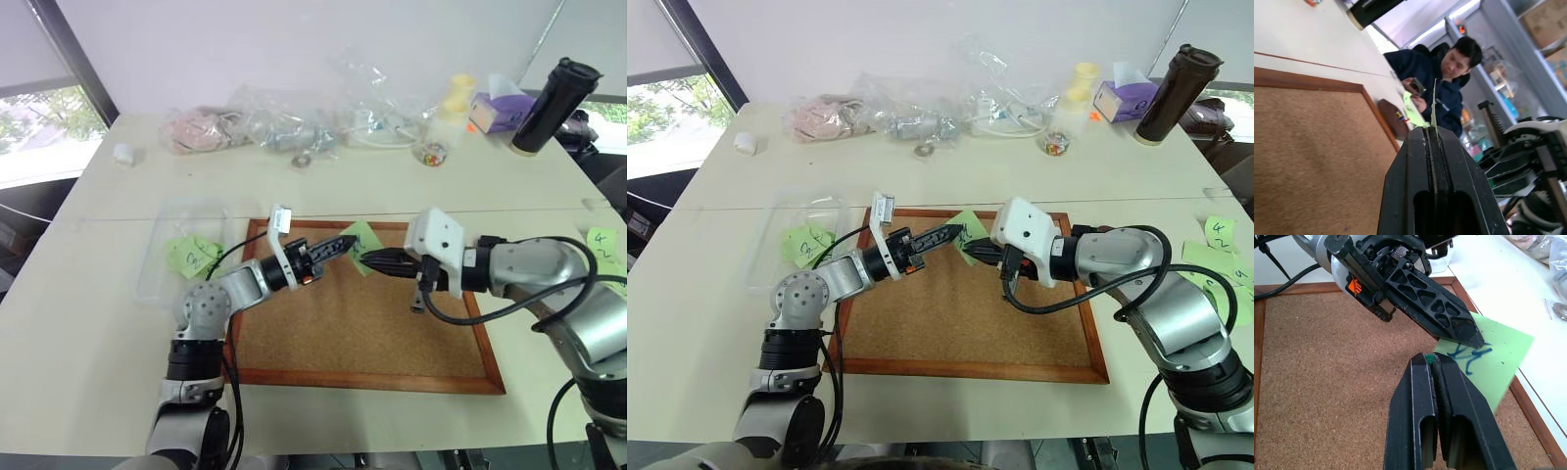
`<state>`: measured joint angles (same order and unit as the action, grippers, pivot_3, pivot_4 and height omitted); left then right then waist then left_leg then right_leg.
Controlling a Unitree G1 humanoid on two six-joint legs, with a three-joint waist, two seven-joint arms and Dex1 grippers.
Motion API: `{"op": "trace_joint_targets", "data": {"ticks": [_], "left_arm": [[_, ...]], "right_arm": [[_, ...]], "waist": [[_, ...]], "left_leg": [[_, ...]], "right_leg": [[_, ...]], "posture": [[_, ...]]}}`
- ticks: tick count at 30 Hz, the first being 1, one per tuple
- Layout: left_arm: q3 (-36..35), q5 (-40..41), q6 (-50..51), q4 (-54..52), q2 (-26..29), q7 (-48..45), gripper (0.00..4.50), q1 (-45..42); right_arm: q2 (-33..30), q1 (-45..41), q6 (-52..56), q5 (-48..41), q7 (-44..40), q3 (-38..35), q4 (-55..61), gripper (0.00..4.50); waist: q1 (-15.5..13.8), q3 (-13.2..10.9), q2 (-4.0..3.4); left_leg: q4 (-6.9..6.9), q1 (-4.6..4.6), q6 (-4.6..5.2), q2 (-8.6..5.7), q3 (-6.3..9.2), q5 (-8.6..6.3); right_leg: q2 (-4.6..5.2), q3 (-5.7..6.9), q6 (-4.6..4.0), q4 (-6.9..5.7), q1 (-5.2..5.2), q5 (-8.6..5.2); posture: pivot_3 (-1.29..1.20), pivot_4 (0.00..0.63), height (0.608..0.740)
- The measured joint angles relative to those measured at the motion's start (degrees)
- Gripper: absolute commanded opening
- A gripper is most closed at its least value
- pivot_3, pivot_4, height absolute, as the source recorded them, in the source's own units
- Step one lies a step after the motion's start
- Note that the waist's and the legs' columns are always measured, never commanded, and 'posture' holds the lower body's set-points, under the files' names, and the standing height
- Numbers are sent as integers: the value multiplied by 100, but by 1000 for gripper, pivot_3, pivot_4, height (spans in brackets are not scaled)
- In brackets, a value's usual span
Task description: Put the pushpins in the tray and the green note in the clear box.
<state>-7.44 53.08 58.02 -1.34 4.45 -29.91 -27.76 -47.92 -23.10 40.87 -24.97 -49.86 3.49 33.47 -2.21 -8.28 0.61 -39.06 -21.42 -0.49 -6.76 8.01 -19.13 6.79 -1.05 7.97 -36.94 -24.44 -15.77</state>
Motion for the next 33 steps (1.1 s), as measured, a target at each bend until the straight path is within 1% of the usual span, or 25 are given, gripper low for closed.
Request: {"op": "trace_joint_targets", "data": {"ticks": [2, 4, 5, 7, 10, 12, 15, 20, 28, 33], "left_arm": [[86, -135, -141, -12, 177, -92, 24, 3], [404, -483, -385, -174, 574, -323, 24, 68], [572, -682, -545, -257, 763, -465, 24, 114], [796, -957, -807, -394, 962, -668, 24, 223], [1327, -1518, -1313, -642, 1393, -1038, 24, 408], [1621, -1803, -1601, -850, 1621, -1261, 24, 627], [1807, -2015, -1838, -965, 1693, -1402, 24, 922], [1866, -2134, -1959, -1023, 1629, -1396, 24, 939], [1868, -2146, -1959, -1077, 1624, -1371, 24, 998], [1864, -2173, -1959, -1126, 1669, -1348, 24, 1096]], "right_arm": [[2, -26, 27, -45, 24, -85, -24, 0], [6, -36, 121, -181, 69, -334, -128, 0], [10, -37, 187, -283, 115, -533, -237, 0], [18, -38, 280, -439, 205, -952, -522, 0], [15, -26, 292, -526, 369, -1562, -1221, 0], [-29, -12, 141, -346, 604, -1917, -2066, 0], [-131, 35, -177, 125, 920, -2192, -3423, 0], [-135, -2, -620, 537, 1049, -2160, -4622, 0], [-25, -103, -1132, 876, 1069, -1945, -5783, 0], [8, -101, -1179, 911, 1033, -1939, -5904, 0]], "waist": [[-1, 0, 0], [1, 0, -1], [1, -1, -1], [-19, -1, -2], [-9, -1, -1], [-5, -1, -3], [-5, -4, -9], [28, -10, -30], [12, -10, -34], [16, -9, -36]], "left_leg": [[1, 0, 0, 0, 0, 0], [2, 0, 0, 0, -1, 0], [1, 0, 0, 0, -2, 0], [0, 0, 0, -3, -1, 0], [1, 0, 0, -3, -1, 0], [5, 2, 0, -3, -3, 0], [5, 2, 0, -3, -3, 0], [8, 3, -1, 3, -11, 1], [5, 3, -1, 1, -12, 1], [6, 3, -1, 1, -12, 1]], "right_leg": [[0, 0, 0, 0, -1, 0], [0, -1, 0, 0, -1, 0], [0, -1, 0, 1, 0, 0], [2, -1, 0, 1, 2, 0], [2, -2, -1, 2, 3, 0], [2, -3, -1, 2, 3, 0], [2, -3, -1, 0, 1, 0], [1, -7, -1, -2, -2, 0], [1, -7, -1, -2, -2, 0], [0, -7, -1, -2, -2, 0]], "posture": [[0, 150, 740], [0, 150, 740], [0, 150, 740], [0, 150, 740], [0, 150, 740], [0, 150, 740], [0, 150, 740], [0, 150, 740], [0, 150, 740], [0, 150, 740]]}}
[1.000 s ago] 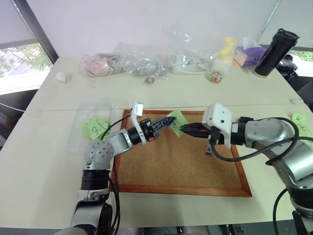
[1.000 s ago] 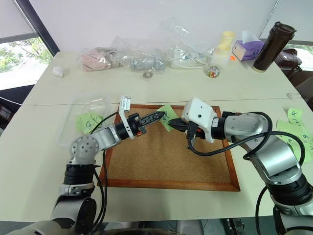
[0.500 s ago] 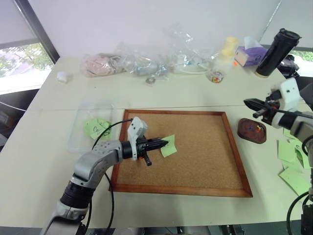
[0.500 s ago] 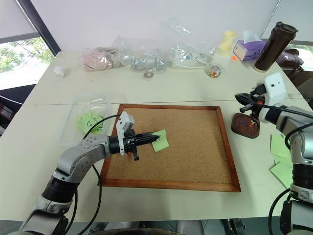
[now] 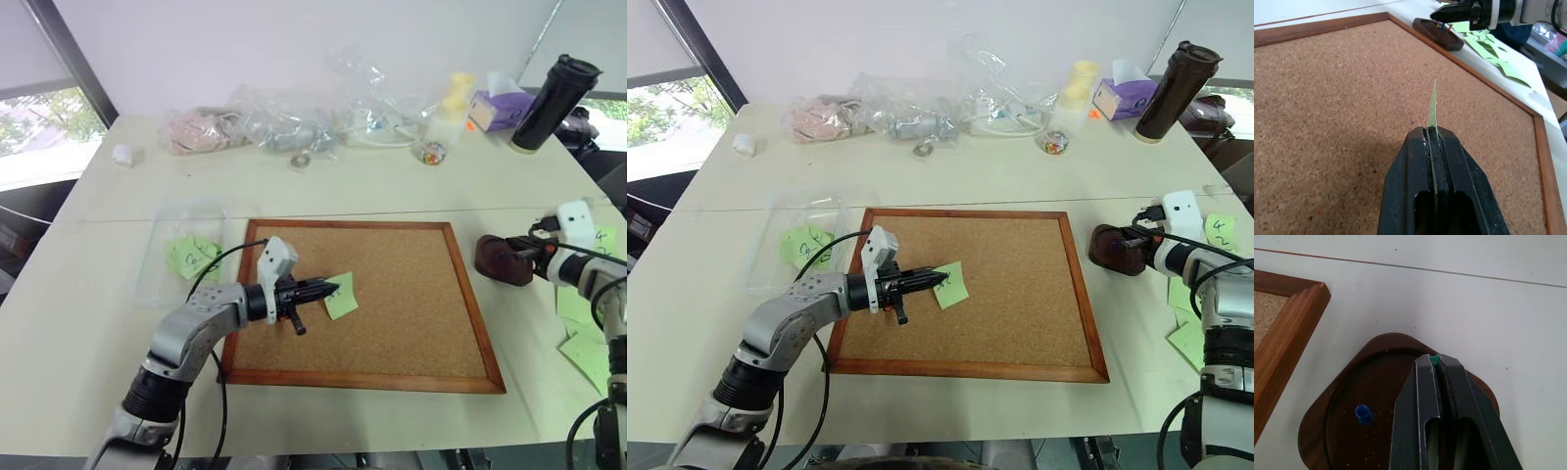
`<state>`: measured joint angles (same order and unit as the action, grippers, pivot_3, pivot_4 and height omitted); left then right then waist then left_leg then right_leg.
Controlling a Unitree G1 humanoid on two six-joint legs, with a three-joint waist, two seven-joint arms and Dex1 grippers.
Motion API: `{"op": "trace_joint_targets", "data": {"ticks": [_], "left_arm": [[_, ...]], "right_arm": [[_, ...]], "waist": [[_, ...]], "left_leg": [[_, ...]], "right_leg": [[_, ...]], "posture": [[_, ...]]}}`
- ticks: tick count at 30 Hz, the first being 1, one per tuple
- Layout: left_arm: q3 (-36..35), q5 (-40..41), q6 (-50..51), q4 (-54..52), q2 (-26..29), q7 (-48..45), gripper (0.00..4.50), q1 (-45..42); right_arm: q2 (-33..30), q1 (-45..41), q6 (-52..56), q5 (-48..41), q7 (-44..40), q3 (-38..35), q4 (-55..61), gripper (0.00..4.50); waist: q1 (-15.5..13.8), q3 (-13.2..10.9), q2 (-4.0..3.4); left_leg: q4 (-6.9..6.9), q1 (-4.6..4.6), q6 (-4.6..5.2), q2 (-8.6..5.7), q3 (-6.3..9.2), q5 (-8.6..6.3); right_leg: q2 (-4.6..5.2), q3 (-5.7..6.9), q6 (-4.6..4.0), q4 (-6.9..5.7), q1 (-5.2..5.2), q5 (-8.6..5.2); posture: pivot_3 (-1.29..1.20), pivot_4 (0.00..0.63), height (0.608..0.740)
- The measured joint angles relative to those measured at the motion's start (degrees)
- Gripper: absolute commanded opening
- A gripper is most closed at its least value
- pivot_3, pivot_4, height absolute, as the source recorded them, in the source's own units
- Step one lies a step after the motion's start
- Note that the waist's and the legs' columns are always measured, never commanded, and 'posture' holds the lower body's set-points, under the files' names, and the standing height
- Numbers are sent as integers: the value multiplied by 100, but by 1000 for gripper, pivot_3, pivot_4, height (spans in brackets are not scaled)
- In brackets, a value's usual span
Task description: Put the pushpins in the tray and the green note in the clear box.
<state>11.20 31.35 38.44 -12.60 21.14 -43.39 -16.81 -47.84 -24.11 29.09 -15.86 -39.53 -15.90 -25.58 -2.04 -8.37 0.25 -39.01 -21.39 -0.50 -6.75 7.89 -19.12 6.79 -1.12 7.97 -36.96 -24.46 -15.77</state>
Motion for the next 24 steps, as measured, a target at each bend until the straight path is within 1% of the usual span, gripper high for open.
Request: {"op": "trace_joint_targets", "data": {"ticks": [10, 13, 18, 24], "left_arm": [[0, -88, -5, -3, -8, 62, 24, 37], [0, -94, -12, -3, -30, 106, 0, 37], [-1, -114, -24, -2, -40, 126, 0, 34], [-1, -200, -38, -2, -65, 129, 0, 28]], "right_arm": [[-1, 31, -119, 176, -33, 100, 3, 0], [-1, 31, -52, 164, -58, 103, 17, 933], [9, 112, 67, 131, -145, 134, 61, 3506], [6, 177, 274, -19, -136, -37, 342, 3506]], "waist": [[-2, 0, 0], [-6, 0, 0], [-6, 2, -2], [-7, 2, -4]], "left_leg": [[-2, 2, 0, 0, 1, 0], [-3, 2, 0, 0, 1, 0], [-4, 2, 0, 0, 0, 0], [-4, 1, 0, 0, 0, 0]], "right_leg": [[0, 0, 0, 0, 4, 0], [0, 0, 0, 0, 4, 0], [0, 0, 0, 0, 4, 0], [0, 0, 0, 0, 3, 0]], "posture": [[0, 150, 740], [0, 150, 740], [0, 150, 740], [0, 150, 740]]}}
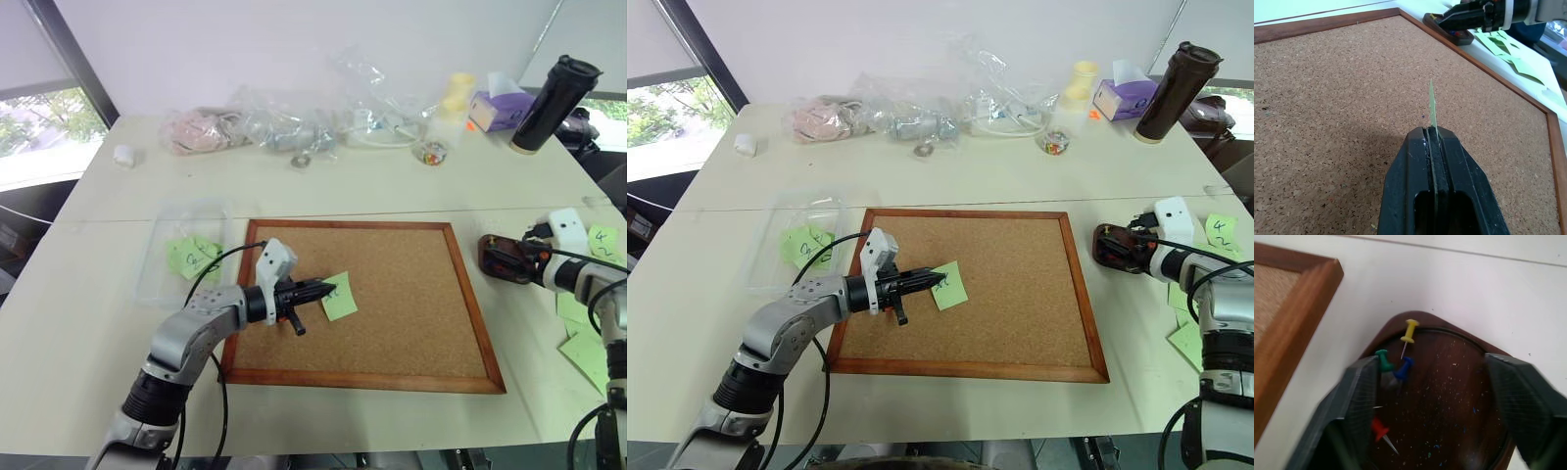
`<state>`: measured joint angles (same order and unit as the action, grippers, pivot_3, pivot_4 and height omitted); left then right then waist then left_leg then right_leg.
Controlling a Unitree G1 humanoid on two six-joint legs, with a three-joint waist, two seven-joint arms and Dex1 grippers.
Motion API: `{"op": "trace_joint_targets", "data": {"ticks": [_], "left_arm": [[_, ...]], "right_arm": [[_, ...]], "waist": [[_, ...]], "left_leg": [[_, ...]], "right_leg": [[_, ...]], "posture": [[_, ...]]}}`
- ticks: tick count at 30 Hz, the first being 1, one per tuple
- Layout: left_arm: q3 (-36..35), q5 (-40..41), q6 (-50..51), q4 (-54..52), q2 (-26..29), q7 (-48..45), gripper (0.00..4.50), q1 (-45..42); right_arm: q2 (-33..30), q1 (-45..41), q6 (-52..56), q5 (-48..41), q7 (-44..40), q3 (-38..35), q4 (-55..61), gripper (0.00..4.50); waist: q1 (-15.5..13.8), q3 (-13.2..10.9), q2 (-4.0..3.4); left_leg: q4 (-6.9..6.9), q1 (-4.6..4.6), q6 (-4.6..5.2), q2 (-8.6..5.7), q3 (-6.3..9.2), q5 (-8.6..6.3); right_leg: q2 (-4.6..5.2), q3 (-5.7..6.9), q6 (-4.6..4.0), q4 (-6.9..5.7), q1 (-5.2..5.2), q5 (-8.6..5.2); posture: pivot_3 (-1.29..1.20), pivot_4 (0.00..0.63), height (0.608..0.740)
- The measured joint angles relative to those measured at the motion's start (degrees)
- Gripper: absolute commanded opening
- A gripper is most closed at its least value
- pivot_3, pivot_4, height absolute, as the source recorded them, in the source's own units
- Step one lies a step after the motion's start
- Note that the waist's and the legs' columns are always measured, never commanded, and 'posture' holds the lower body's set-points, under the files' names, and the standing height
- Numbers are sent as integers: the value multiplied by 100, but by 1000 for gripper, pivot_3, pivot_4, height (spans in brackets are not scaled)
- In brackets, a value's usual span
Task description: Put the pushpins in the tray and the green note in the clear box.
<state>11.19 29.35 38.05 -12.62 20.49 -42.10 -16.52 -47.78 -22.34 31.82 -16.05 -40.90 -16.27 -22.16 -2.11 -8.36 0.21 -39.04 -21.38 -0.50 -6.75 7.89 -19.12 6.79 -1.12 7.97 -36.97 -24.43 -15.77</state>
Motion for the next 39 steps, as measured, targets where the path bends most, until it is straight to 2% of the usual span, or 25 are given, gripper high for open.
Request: {"op": "trace_joint_targets", "data": {"ticks": [10, 15, 21, 27, 31, 36, 39], "left_arm": [[0, -22, -9, 1, -60, -5, 0, -5], [-25, -20, -5, -4, -21, -10, 0, -9], [-42, -43, -6, -148, 90, -19, 0, -49], [-205, -42, 7, -442, 208, 118, 0, -150], [-619, 5, 72, -879, 353, 397, 0, -385], [-1587, 404, 528, -1334, 535, 998, 0, -793], [-2387, 583, 750, -1219, 1017, 1207, 0, -830]], "right_arm": [[-115, 13, 481, -374, -95, -282, 950, 3506], [-314, 227, 943, -888, -572, -325, 2085, 3506], [-311, 363, 1509, -1801, -1199, 200, 3962, 3506], [-268, 464, 1569, -2013, -1383, 884, 4596, 3506], [-227, 391, 1521, -1997, -1343, 1097, 4604, 3506], [-127, 295, 1405, -1940, -1316, 1321, 4600, 3506], [-18, 157, 1329, -1887, -1337, 1512, 4557, 3506]], "waist": [[-4, 0, 0], [-5, -1, -1], [-15, -2, 1], [-13, -8, 10], [-12, -8, 11], [-11, -9, 12], [41, -11, 15]], "left_leg": [[0, -1, 0, 0, 0, 0], [0, -1, 0, 2, 2, 0], [-2, -2, 1, 4, 3, 0], [-5, -4, 1, 2, 4, 0], [-4, -4, 0, 4, 5, 0], [-3, -3, 0, 3, 5, 0], [4, -3, 0, 10, 4, 0]], "right_leg": [[0, 0, 0, 0, 0, 0], [0, 1, 0, 0, -1, 0], [1, 1, 0, 1, 0, 0], [2, 1, 0, 1, 0, 0], [2, 2, 0, 1, -1, 0], [1, 2, 0, 0, -2, 0], [-3, 2, 0, -4, -10, 0]], "posture": [[0, 150, 740], [0, 150, 740], [0, 150, 740], [0, 150, 740], [0, 150, 740], [0, 150, 740], [0, 150, 740]]}}
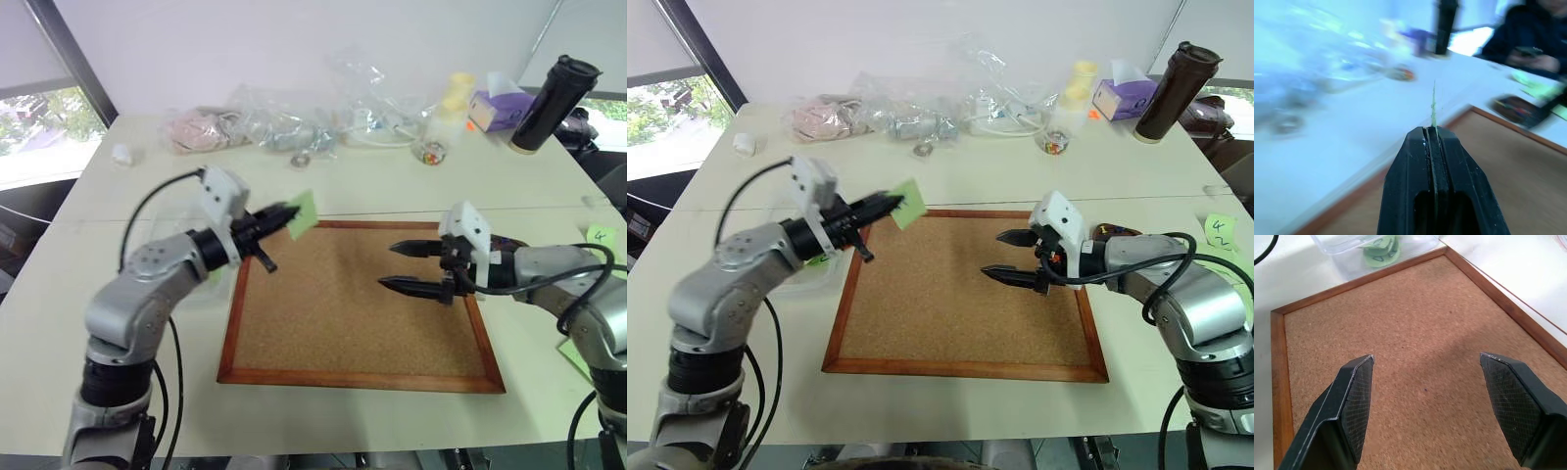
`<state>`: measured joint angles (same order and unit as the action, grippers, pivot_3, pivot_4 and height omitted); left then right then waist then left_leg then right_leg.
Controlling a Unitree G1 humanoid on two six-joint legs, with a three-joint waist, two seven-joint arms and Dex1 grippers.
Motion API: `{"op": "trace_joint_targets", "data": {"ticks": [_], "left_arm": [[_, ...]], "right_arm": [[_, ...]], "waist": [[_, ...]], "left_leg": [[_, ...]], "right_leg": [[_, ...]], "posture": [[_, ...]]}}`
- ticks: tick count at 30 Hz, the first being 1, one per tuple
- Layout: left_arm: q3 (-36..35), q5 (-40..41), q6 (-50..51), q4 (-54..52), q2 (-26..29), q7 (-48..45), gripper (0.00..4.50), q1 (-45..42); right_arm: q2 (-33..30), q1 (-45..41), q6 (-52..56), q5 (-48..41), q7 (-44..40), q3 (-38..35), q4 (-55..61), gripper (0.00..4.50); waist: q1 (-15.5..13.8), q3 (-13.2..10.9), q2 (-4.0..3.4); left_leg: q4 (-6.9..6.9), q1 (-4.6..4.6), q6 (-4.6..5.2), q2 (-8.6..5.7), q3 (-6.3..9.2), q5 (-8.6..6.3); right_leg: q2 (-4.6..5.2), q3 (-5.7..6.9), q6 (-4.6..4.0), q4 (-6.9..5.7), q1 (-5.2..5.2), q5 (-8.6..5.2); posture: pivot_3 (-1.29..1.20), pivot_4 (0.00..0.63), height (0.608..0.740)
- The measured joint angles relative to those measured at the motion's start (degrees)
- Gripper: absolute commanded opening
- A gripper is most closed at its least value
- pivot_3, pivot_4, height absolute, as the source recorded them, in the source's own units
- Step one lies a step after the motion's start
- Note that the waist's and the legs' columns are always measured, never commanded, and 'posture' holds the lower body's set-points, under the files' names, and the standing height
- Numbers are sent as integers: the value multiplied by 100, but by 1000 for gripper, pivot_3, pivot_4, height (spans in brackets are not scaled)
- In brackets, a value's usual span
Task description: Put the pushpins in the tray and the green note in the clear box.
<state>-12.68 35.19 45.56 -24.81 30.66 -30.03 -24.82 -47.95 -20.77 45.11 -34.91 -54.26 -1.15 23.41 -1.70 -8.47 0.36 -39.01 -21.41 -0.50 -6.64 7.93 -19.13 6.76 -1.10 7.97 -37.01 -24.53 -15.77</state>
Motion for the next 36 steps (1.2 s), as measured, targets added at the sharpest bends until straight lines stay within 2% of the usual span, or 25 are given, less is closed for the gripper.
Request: {"op": "trace_joint_targets", "data": {"ticks": [2, 4, 8, 13, 16, 19, 20, 22, 23, 30, 36], "left_arm": [[-688, 31, 17, 280, 640, -66, 0, 208], [-1071, 37, 10, 456, 922, -197, 0, 427], [-1196, 29, -13, 671, 1343, -536, 0, 970], [-1165, 14, -102, 758, 1405, -743, 0, 1364], [-1109, -104, -233, 958, 1395, -792, 994, 1655], [-1102, -189, -268, 1142, 1371, -834, 2246, 1853], [-1102, -199, -282, 1144, 1377, -851, 2886, 1858], [-1105, -192, -332, 1134, 1403, -894, 3743, 1850], [-1114, -173, -335, 1122, 1417, -940, 4329, 1836], [-1160, 467, -198, 538, 1553, -1295, 4427, 1530], [-399, 964, 19, -484, 1608, -1619, 4427, 1356]], "right_arm": [[86, -128, -89, 110, -6, 133, -141, 3506], [90, -198, -165, 220, -10, 204, -293, 3506], [111, -319, -334, 353, -83, 326, -420, 3506], [142, -336, -411, 445, -124, 340, -514, 3506], [149, -336, -429, 481, -115, 340, -515, 3549], [146, -334, -428, 497, -90, 337, -515, 3549], [142, -331, -428, 511, -87, 336, -515, 3549], [137, -315, -428, 522, -87, 318, -513, 3549], [117, -286, -427, 521, -89, 300, -509, 3549], [-189, -1, -341, 467, -110, 13, -422, 3549], [-544, 374, -233, 343, -164, -505, -242, 3549]], "waist": [[72, -1, -1], [86, -3, -1], [80, -5, 3], [96, -5, 2], [103, -6, 1], [102, -7, 0], [93, -7, 0], [79, -7, 0], [80, -7, 0], [97, -9, -1], [95, -9, -2]], "left_leg": [[8, 1, -1, 0, 1, 0], [7, -1, 0, -6, 4, 0], [3, -2, 0, -12, 11, 0], [7, -1, 0, -8, 11, 0], [10, 0, 0, -6, 10, -1], [11, -1, 0, -3, 10, -1], [10, -2, 0, -4, 10, -1], [8, -2, 0, -7, 10, -1], [6, -2, 0, -8, 10, -1], [9, -2, 0, -5, 10, -1], [9, 0, 0, -4, 9, -1]], "right_leg": [[1, 1, 0, -4, -4, 0], [1, 5, 0, 0, -1, 0], [5, 7, 0, 4, 5, 0], [7, 6, 0, 4, 4, 0], [7, 5, 0, 4, 1, 0], [6, 5, 0, 4, 0, 0], [6, 5, -1, 4, 1, 0], [8, 5, -1, 5, 4, 0], [9, 4, -1, 5, 5, 0], [9, 1, 0, 5, 3, 0], [8, -2, 0, 5, 5, 0]], "posture": [[0, 150, 740], [0, 150, 740], [0, 150, 740], [0, 150, 740], [0, 150, 740], [0, 150, 740], [0, 150, 740], [0, 150, 740], [0, 150, 740], [0, 150, 740], [0, 150, 740]]}}
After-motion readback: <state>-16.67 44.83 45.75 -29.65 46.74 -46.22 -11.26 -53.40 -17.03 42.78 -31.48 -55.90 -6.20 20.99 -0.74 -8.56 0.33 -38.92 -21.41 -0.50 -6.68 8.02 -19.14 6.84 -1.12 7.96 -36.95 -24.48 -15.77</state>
